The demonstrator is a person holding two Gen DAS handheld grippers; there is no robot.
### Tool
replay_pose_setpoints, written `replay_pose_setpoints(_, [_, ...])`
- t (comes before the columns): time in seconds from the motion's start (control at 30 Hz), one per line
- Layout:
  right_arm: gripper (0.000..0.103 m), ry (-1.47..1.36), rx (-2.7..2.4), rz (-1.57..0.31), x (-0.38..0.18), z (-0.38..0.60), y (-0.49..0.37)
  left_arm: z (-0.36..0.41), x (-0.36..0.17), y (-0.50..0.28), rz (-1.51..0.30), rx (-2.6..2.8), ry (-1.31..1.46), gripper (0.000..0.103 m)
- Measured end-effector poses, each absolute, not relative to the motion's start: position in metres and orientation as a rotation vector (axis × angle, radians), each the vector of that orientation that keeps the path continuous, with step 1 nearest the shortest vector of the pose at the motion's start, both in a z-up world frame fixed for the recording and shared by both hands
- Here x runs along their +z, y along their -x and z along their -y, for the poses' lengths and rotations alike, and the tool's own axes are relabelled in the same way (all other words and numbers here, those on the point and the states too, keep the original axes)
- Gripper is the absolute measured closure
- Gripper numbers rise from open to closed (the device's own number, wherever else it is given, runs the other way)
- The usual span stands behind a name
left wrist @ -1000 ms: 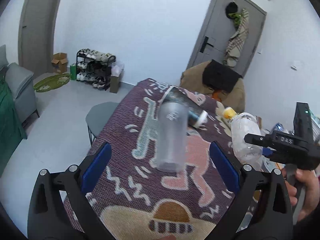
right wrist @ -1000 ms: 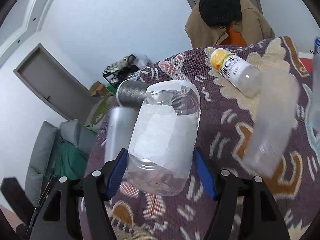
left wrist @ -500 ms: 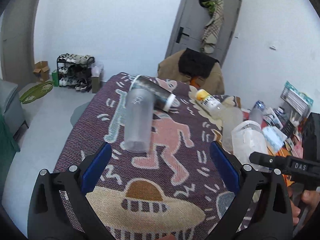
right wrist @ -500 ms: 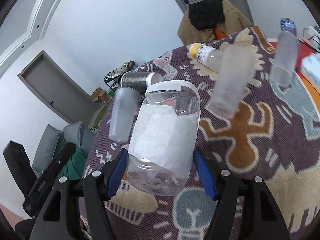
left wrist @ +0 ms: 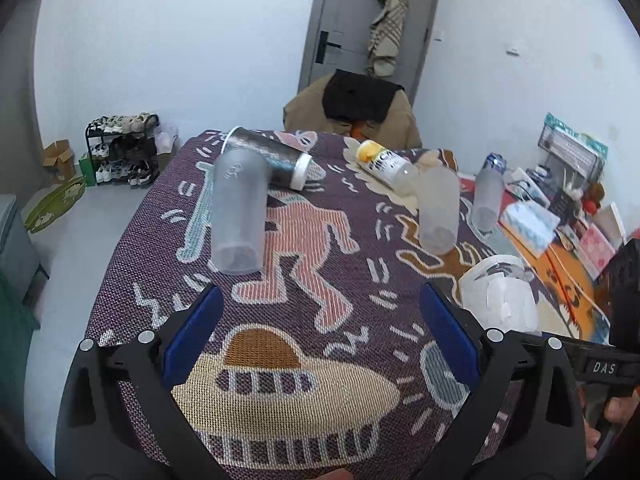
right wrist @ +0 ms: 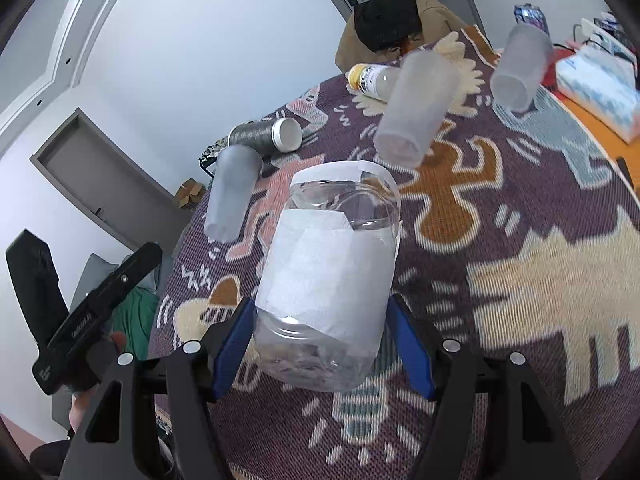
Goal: Flip cup upright
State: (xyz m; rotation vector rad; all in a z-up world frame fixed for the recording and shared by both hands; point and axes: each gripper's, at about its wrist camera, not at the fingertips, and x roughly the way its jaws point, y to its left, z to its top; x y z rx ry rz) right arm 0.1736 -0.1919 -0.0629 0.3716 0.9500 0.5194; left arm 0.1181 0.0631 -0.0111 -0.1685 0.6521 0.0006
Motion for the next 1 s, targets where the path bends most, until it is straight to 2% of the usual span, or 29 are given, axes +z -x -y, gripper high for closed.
replay_pose_setpoints(0.27, [0.033, -0.405, 0.489, -0.975, -0.094, 0.194, -0.168, -0.054, -0.018, -0.110, -0.683, -0.027, 0.122, 0.006])
replay_pose_setpoints(0.3, [0.031, -0.413, 0.492, -0.973, -0.093, 0.194, -0.168, -0.053, -0.017, -0.108, -0.683, -0.029, 0.117, 0.006])
replay_pose_setpoints(0.37, [0.018, -0.428, 0.509, -0.947, -0.089, 0.197, -0.163, -0.053, -0.014, -0.107, -0.677, -0.033, 0.111, 0.006])
replay_pose_setpoints(0.4, [0.017, -0.425, 0.509, -0.920, -0.084, 0.199, -0.160, -0.053, -0.012, -0.106, -0.673, -0.034, 0.110, 0.006])
replay_pose_setpoints(0.77, [0.009, -0.477, 0.452, -0.799, -0.066, 0.253, -0.142, -0.019, -0.001, -0.118, -0.686, -0.138, 0.101, 0.006])
replay_pose_setpoints(1.0, [0.008, -0.508, 0.396, -0.770, -0.072, 0.292, -0.138, 0.009, -0.002, -0.133, -0.736, -0.208, 0.101, 0.006])
